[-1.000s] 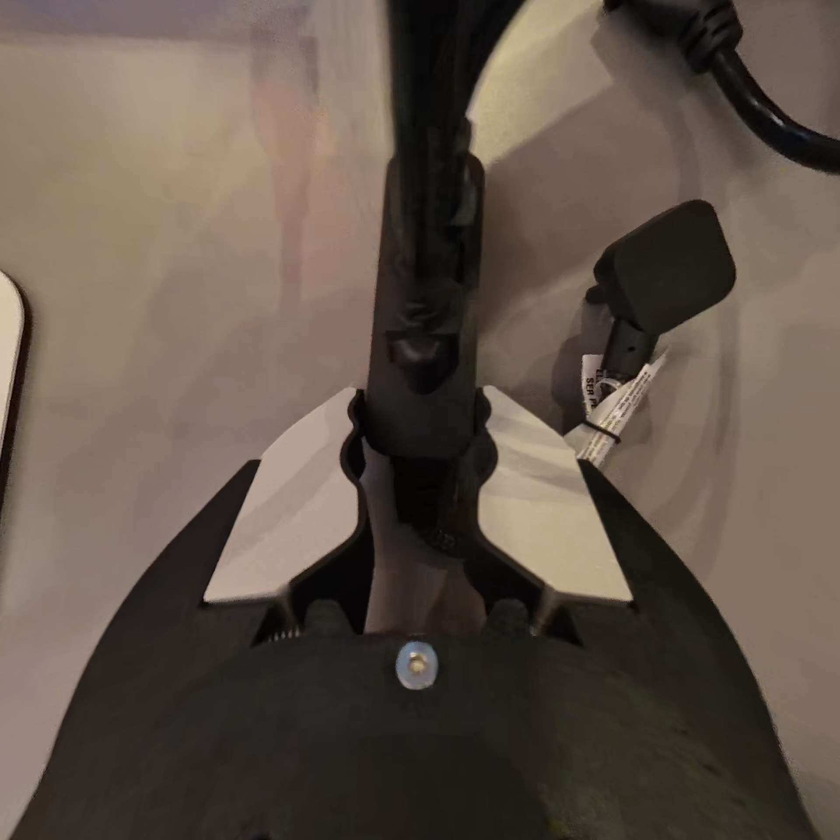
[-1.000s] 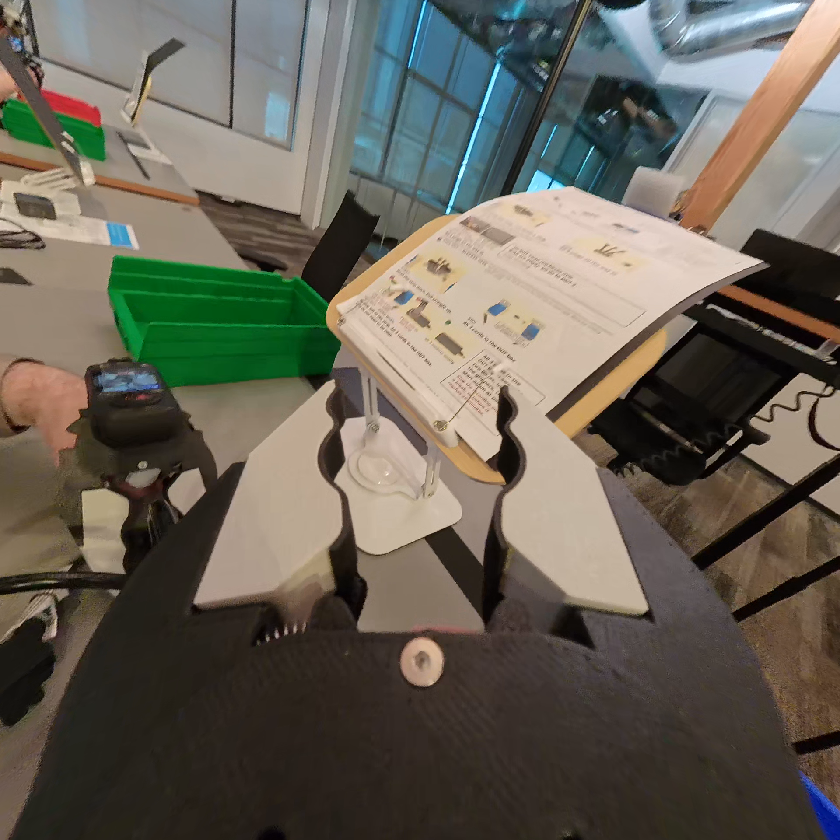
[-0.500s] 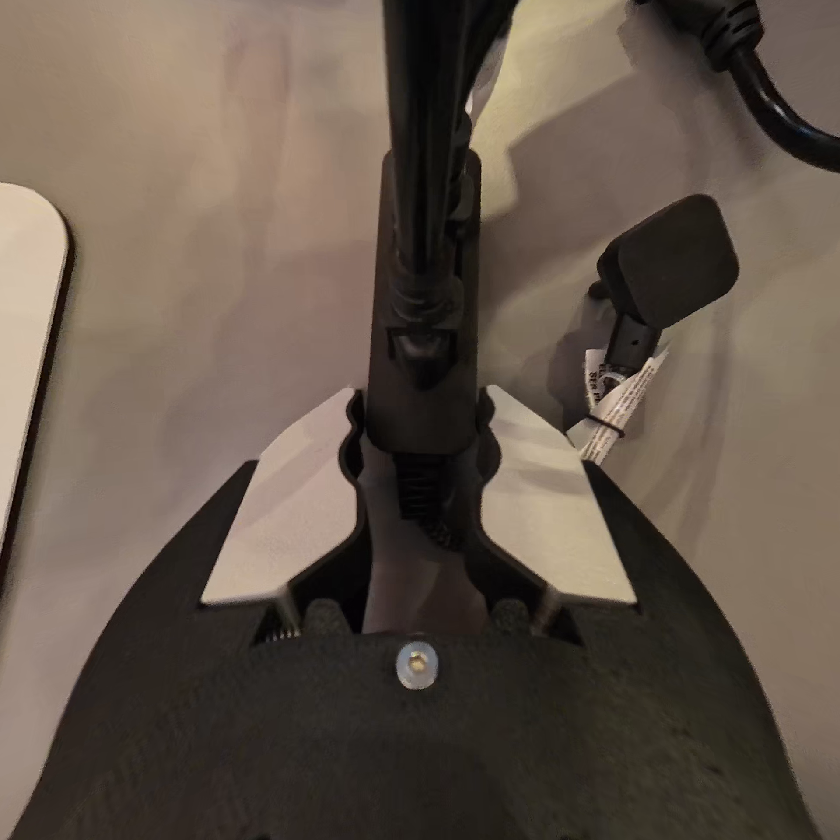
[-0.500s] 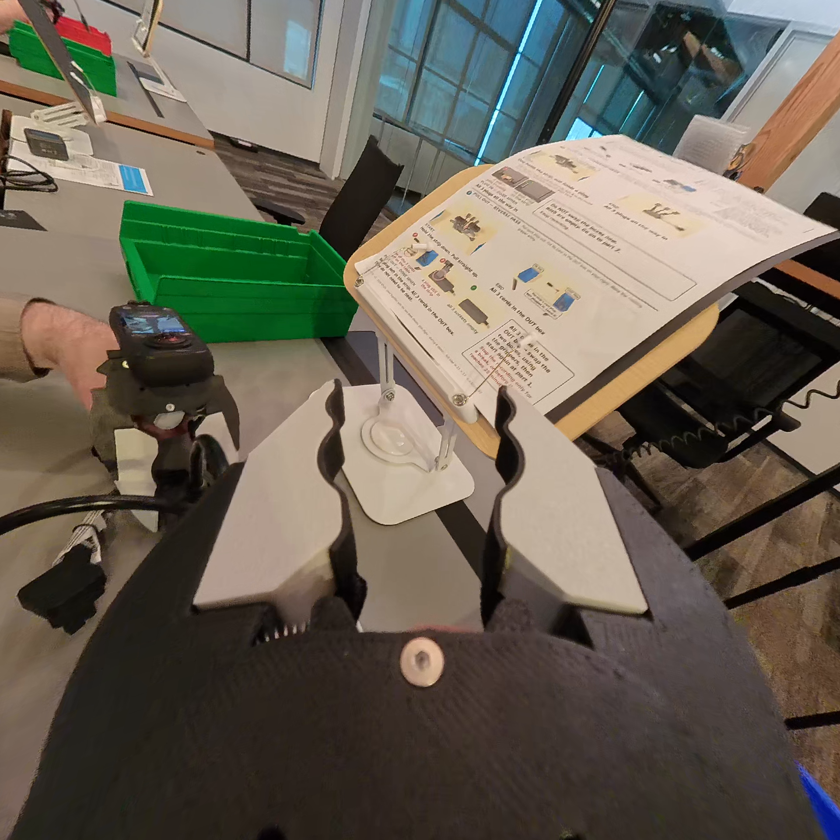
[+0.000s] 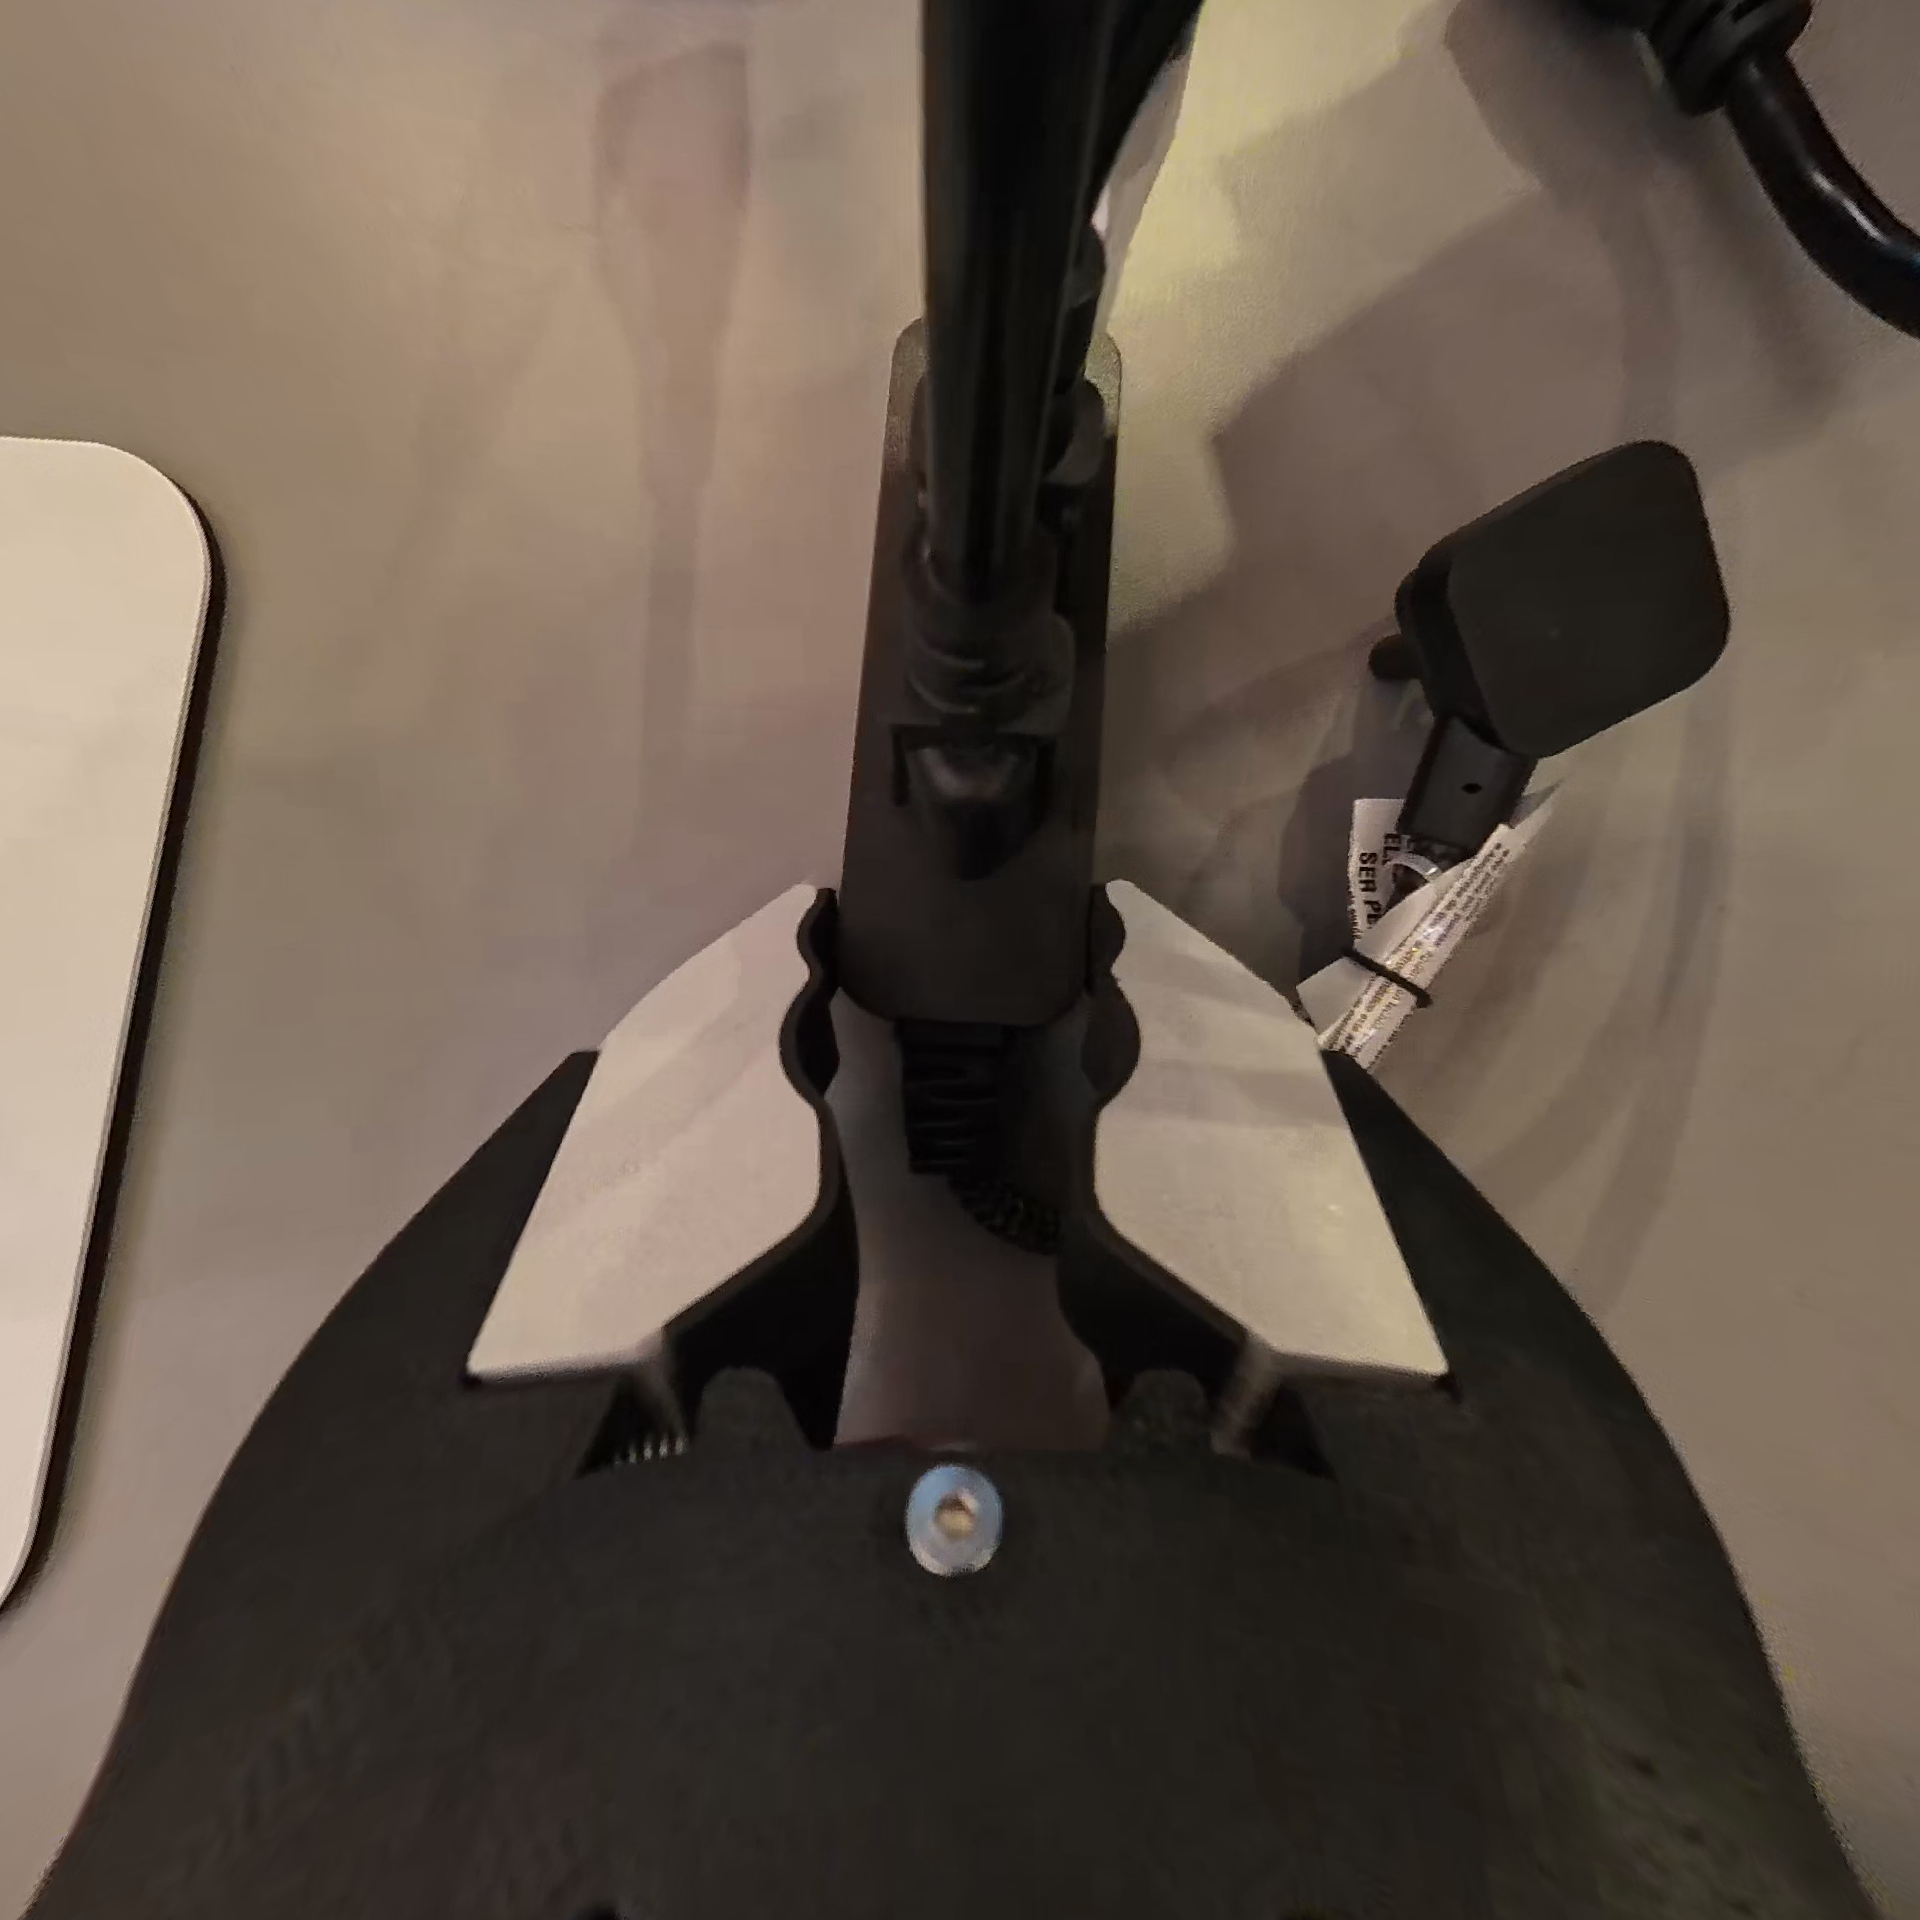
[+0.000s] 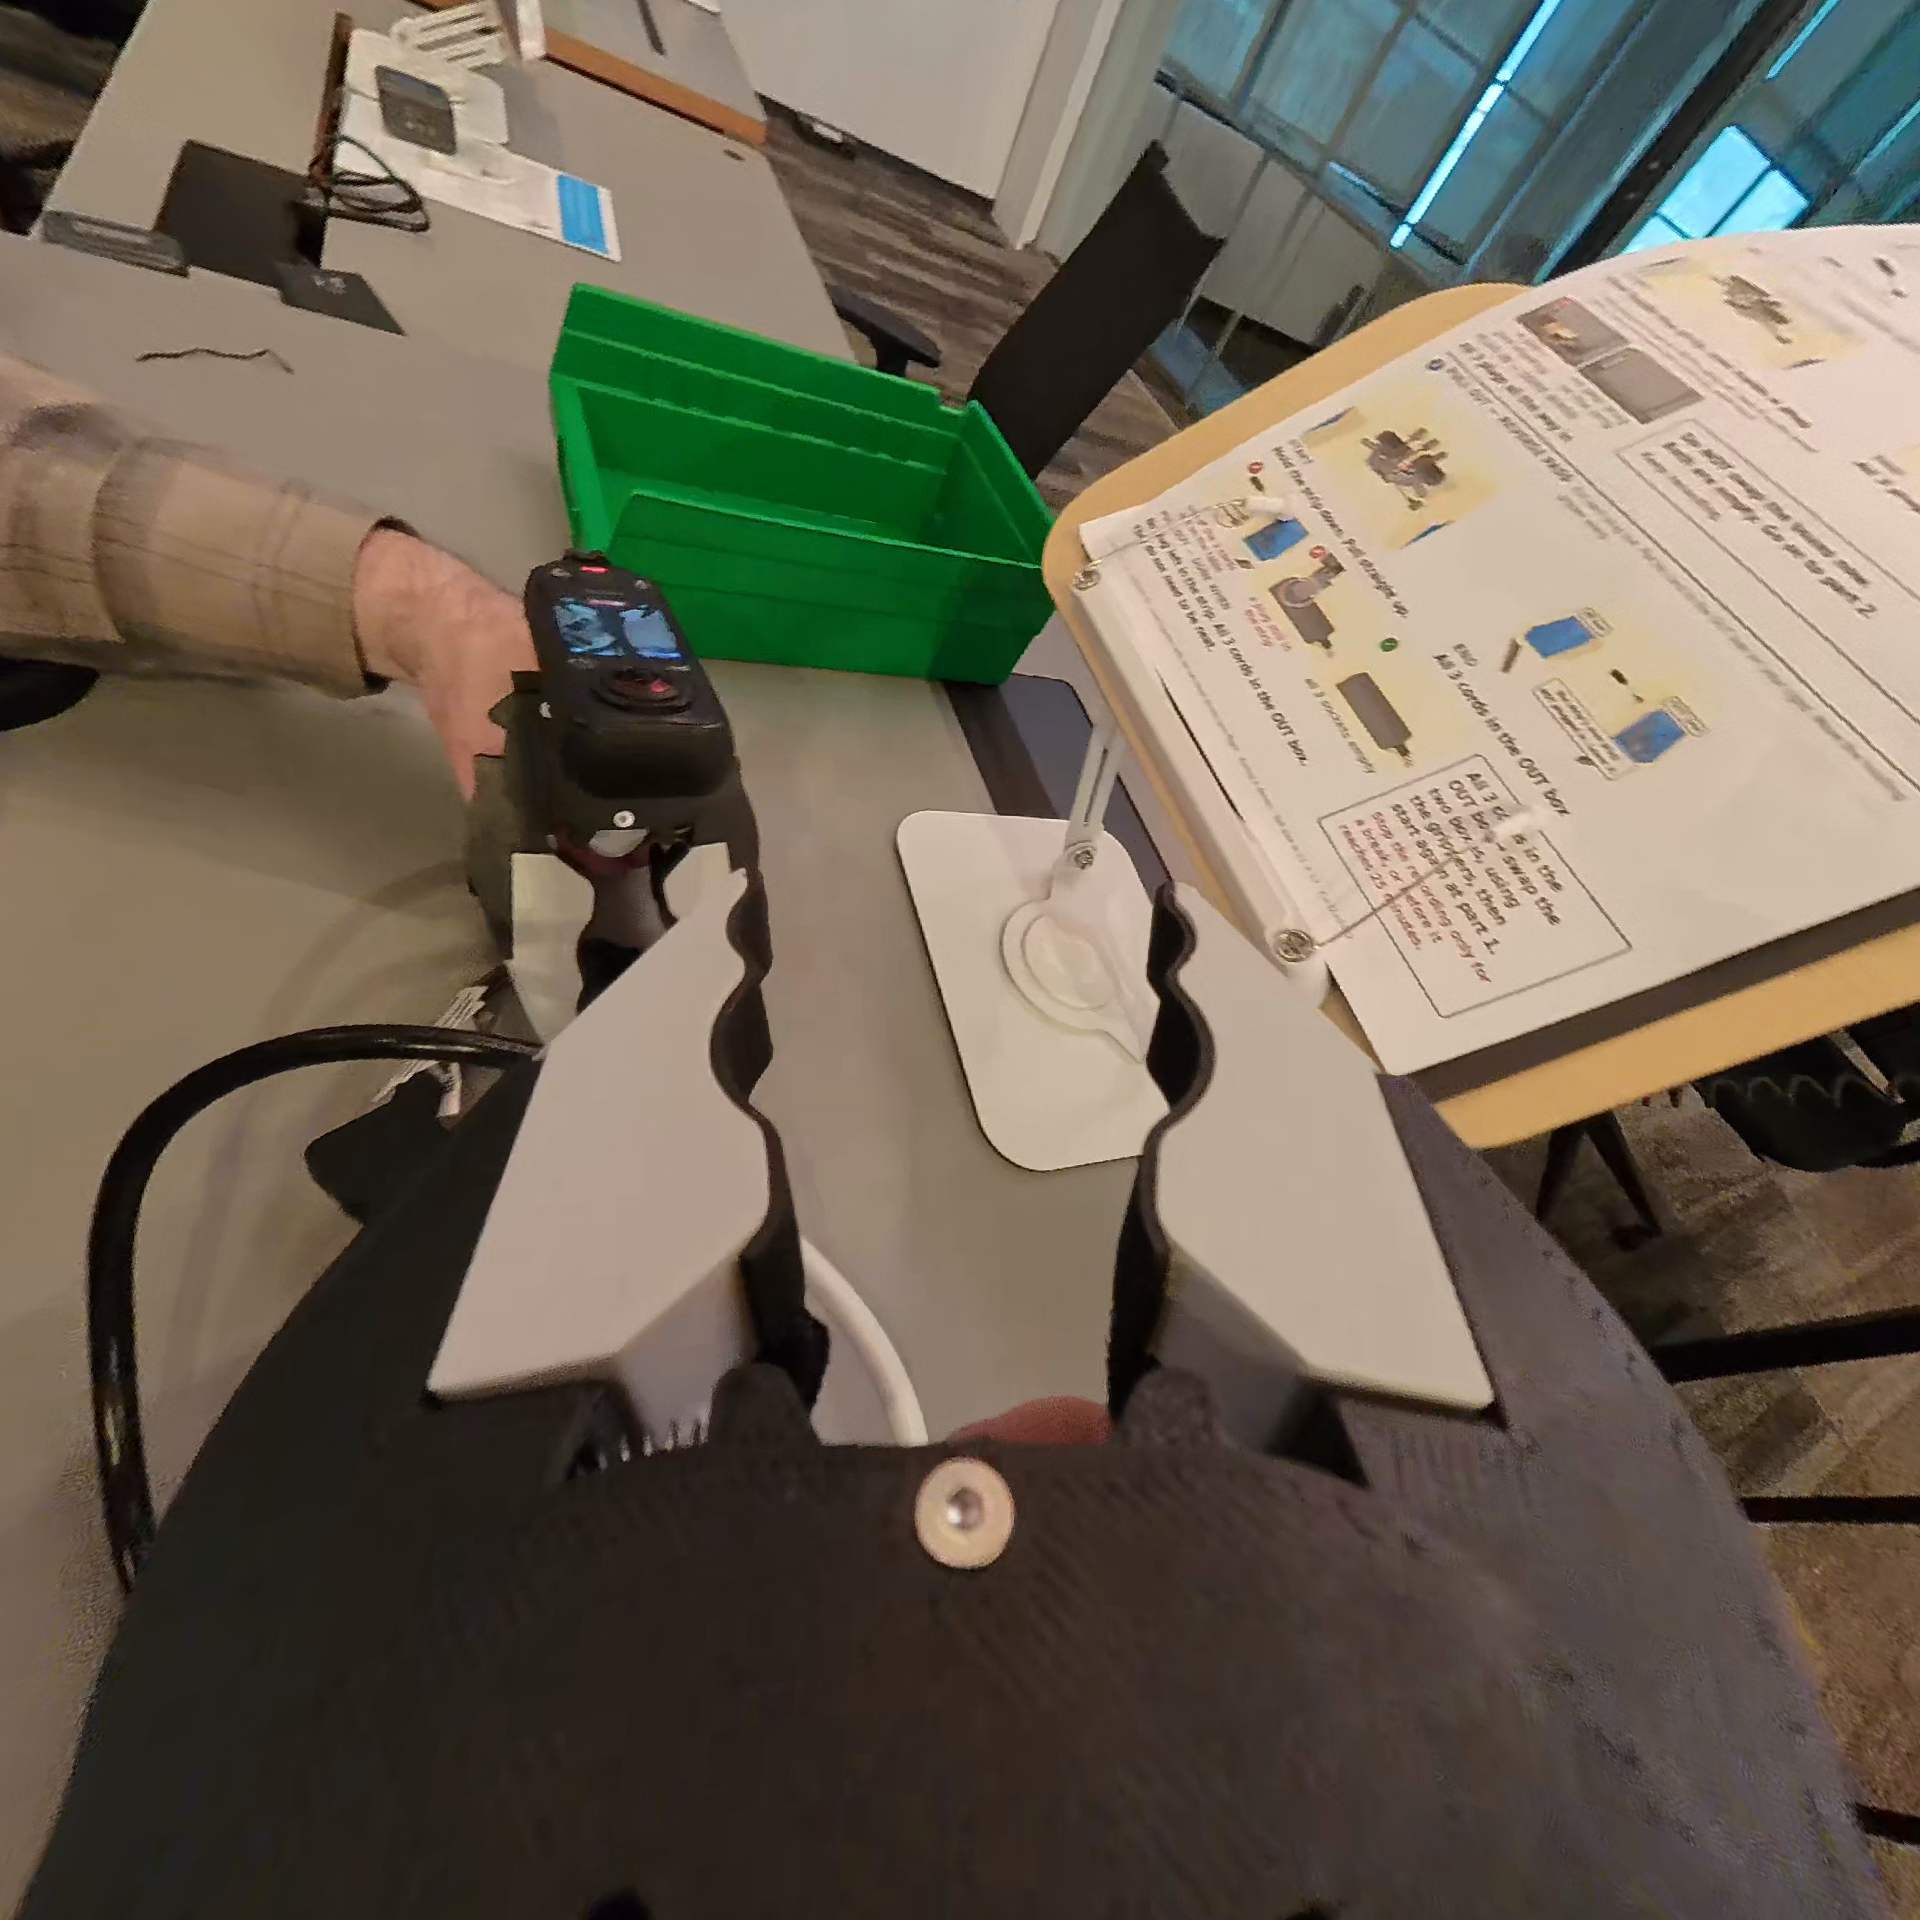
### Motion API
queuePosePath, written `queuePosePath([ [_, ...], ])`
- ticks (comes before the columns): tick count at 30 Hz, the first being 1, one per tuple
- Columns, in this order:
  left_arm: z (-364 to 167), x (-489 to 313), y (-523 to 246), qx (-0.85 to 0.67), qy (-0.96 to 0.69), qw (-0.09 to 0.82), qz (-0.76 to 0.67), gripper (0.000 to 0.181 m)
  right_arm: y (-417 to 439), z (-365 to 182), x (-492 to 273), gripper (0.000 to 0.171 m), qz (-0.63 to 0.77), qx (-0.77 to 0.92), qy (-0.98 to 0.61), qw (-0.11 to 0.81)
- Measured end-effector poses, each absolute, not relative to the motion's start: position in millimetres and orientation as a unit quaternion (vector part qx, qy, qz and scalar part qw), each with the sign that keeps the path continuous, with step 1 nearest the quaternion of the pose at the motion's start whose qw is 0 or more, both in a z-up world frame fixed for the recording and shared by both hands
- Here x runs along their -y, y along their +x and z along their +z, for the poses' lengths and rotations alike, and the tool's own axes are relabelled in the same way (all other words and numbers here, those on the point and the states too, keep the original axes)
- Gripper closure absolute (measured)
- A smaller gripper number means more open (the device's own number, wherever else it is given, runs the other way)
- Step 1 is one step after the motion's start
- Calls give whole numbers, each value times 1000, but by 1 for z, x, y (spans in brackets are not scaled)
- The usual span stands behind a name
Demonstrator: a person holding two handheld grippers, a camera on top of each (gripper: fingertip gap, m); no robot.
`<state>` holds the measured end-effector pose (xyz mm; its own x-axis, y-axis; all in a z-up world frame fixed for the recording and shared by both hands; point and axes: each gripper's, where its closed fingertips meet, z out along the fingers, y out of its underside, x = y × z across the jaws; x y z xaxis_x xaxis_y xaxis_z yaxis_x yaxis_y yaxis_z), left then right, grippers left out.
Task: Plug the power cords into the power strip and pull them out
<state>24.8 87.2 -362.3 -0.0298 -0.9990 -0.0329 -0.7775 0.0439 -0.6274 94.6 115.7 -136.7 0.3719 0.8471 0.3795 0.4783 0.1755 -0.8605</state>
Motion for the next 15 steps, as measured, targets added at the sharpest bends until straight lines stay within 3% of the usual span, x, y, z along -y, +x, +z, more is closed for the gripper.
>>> queuePosePath([
  [15,-349,-94,20,-688,-650,265,-187,138,76,-210,-90,100,101,654,-645,382],
])
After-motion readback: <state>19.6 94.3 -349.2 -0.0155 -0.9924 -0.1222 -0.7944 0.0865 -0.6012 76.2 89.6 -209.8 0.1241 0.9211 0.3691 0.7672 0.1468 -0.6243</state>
